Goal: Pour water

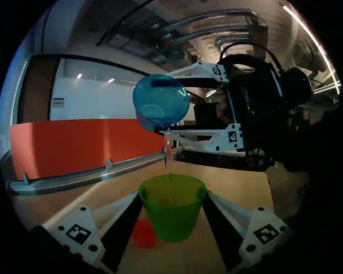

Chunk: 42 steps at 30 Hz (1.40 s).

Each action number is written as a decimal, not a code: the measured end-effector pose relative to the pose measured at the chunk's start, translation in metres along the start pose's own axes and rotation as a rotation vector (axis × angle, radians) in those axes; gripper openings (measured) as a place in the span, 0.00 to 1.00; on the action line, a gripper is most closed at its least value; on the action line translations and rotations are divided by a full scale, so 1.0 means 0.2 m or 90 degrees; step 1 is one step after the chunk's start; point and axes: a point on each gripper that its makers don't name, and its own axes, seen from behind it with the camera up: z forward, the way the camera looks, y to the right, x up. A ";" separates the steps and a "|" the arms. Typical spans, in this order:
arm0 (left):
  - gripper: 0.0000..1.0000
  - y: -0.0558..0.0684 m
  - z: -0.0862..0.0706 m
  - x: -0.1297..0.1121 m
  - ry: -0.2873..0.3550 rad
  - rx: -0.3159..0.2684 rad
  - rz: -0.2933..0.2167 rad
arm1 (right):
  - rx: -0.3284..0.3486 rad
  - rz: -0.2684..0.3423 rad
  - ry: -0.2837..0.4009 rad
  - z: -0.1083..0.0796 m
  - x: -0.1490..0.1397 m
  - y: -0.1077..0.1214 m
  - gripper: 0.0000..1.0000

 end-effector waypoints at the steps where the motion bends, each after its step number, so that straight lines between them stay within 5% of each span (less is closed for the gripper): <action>1: 0.87 0.00 0.00 0.00 0.000 0.000 0.000 | 0.000 -0.002 0.000 0.00 0.00 0.00 0.89; 42: 0.87 0.01 0.03 -0.04 -0.009 -0.001 0.004 | -0.025 -0.089 -0.004 0.01 0.01 0.07 0.89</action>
